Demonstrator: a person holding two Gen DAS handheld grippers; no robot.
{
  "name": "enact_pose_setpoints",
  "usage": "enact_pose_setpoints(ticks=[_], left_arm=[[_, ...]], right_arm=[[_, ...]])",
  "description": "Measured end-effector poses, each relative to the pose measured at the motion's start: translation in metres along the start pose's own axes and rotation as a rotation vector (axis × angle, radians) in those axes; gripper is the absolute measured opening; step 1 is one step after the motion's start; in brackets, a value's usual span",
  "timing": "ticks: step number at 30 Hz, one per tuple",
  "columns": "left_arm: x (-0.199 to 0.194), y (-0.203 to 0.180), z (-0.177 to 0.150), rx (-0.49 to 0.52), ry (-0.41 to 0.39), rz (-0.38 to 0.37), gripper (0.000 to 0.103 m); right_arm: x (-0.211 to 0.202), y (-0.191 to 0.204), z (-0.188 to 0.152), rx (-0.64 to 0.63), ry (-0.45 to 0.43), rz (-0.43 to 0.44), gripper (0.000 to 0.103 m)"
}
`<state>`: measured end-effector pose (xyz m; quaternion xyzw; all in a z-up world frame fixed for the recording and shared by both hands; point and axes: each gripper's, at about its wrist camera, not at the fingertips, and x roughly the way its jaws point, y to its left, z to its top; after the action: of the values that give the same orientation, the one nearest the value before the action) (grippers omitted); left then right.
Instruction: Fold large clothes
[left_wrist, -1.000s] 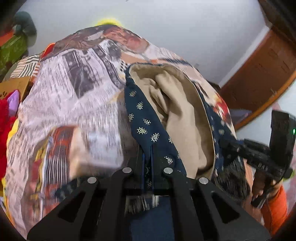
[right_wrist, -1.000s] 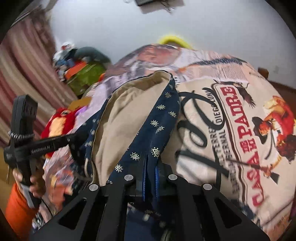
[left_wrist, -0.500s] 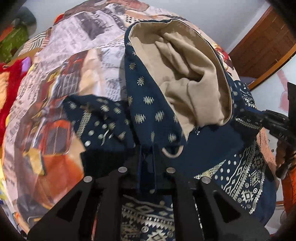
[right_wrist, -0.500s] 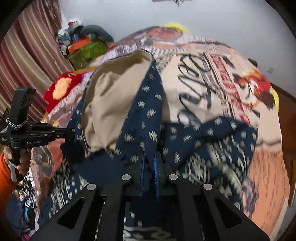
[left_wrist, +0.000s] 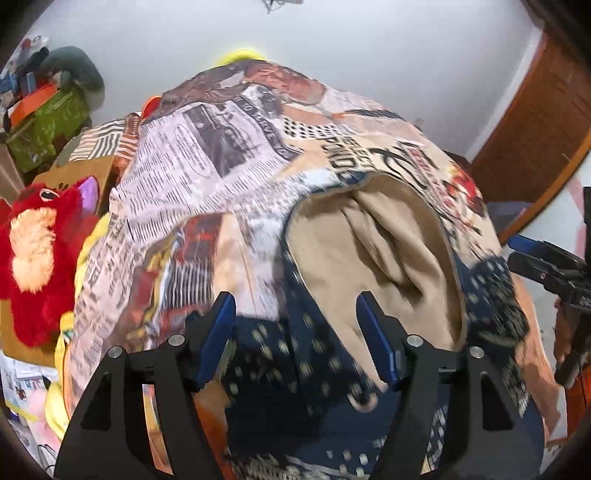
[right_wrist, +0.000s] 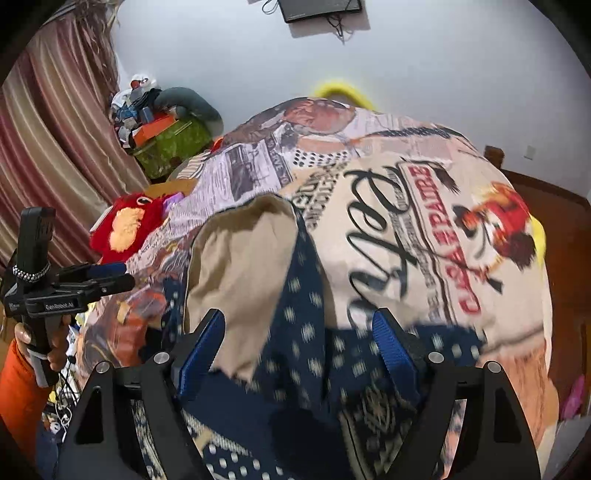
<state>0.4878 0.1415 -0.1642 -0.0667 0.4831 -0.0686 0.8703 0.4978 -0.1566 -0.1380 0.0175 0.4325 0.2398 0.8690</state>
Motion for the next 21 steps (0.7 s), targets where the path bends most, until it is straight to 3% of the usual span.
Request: enact_pose_setpoints(ticks=[5,13,15,17,21], left_arm=[[0.048,0.009,0.026,-0.065,0.044,-0.004,0.067],[0.104,0.007,0.048,-0.071,0.068,-0.026,0.065],[0.11,0.004,0.051,-0.073,0.062,-0.033,0.055],[0.116,0.001,0.053,-0.062,0.066,-0.032,0.038],[0.116,-0.007,0.051,-0.021,0.058,0.011,0.014]], right_arm=[[0.049,0.0,0.03,0.024,0.034,0.008,0.081],[0.127,-0.009,0.061,0.032,0.066,-0.025,0.078],[0.137,-0.01,0.064,0.026,0.07,-0.023,0.067],[0.146,-0.008,0.065,0.006,0.076,-0.031,0.053],[0.15,0.003,0.063,-0.079,0.047,-0.078,0.036]])
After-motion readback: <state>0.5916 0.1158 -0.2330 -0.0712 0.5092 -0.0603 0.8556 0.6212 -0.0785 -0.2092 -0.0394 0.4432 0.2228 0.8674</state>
